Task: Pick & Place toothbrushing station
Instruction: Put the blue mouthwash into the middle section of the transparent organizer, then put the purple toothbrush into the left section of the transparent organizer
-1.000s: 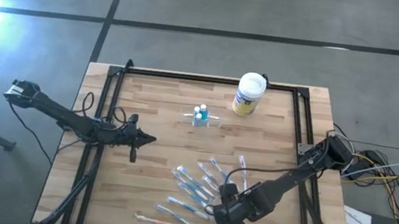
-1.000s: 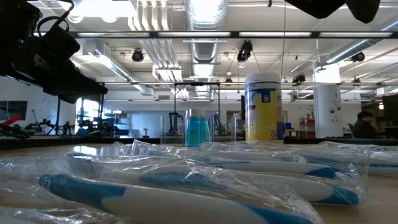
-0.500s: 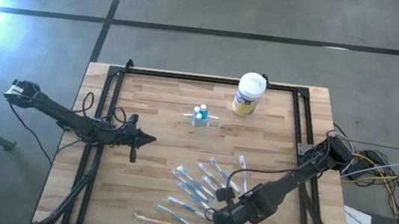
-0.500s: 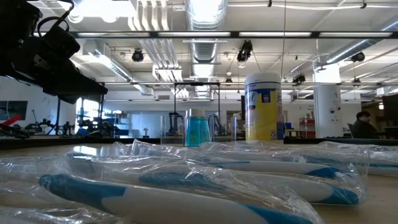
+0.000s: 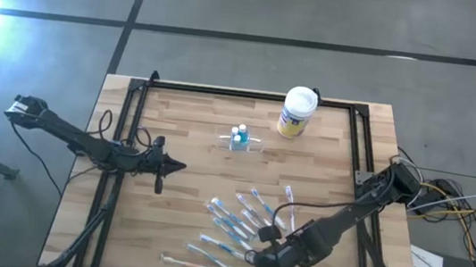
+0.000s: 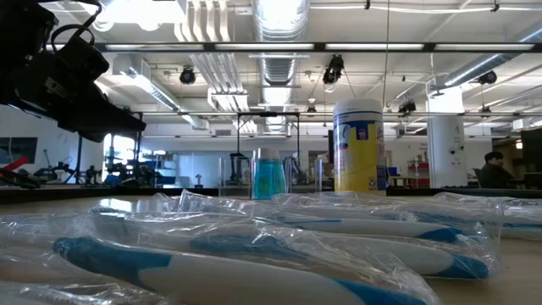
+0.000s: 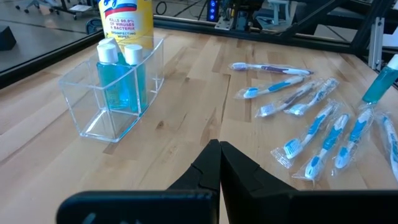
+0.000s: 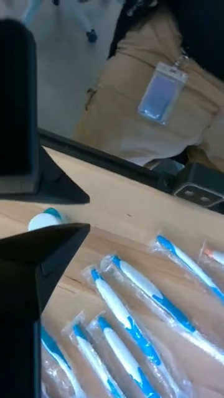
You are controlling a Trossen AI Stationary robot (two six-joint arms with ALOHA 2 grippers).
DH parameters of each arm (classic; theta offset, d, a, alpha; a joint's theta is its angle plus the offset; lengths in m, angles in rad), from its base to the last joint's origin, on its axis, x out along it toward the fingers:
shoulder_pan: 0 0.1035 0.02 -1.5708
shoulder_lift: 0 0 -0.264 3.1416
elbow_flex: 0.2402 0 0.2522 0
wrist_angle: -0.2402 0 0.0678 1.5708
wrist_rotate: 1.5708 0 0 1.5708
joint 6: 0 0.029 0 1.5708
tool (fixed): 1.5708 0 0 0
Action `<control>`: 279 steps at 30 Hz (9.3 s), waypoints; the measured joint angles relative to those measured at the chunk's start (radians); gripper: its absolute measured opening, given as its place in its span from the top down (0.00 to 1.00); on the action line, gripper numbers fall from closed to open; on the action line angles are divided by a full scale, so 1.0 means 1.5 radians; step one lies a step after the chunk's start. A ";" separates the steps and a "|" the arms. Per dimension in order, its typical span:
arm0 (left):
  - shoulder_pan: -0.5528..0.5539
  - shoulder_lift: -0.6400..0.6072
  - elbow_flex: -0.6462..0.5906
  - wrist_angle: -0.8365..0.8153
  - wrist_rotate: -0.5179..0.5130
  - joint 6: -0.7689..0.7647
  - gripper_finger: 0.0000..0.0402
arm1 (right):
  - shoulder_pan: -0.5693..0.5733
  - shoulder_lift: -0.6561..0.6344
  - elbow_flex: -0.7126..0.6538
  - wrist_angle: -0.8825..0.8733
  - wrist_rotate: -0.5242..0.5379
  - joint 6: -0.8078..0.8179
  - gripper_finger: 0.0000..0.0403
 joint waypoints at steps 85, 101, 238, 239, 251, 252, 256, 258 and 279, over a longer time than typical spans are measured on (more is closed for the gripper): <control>0.000 0.000 0.000 -0.026 0.000 -0.003 0.99 | -0.084 -0.202 -0.121 0.068 0.216 -0.076 0.79; 0.000 0.000 0.000 -0.026 -0.002 0.002 0.99 | -0.422 -0.211 -0.119 0.067 0.055 -0.290 0.79; 0.000 -0.018 0.017 0.040 -0.040 0.167 0.99 | -0.656 -0.108 -0.022 0.076 -0.195 -0.453 0.56; 0.000 -0.023 0.017 0.043 -0.041 0.163 0.99 | -0.656 -0.130 -0.049 0.101 -0.199 -0.453 0.58; 0.002 -0.070 0.017 0.063 -0.041 0.170 0.99 | -0.656 -0.412 -0.359 0.398 -0.219 -0.423 0.88; 0.004 -0.074 0.017 0.065 -0.041 0.170 0.99 | -0.656 -0.436 -0.384 0.427 -0.223 -0.419 0.90; 0.015 -0.087 0.018 0.065 -0.045 0.163 0.99 | -0.656 -0.525 -0.477 0.539 -0.225 -0.392 0.97; 0.023 -0.089 0.018 0.064 -0.051 0.159 0.99 | -0.656 -0.556 -0.514 0.601 -0.229 -0.372 0.98; 0.038 -0.089 0.018 0.054 -0.059 0.160 0.99 | -0.656 -0.583 -0.588 0.680 -0.258 -0.315 0.80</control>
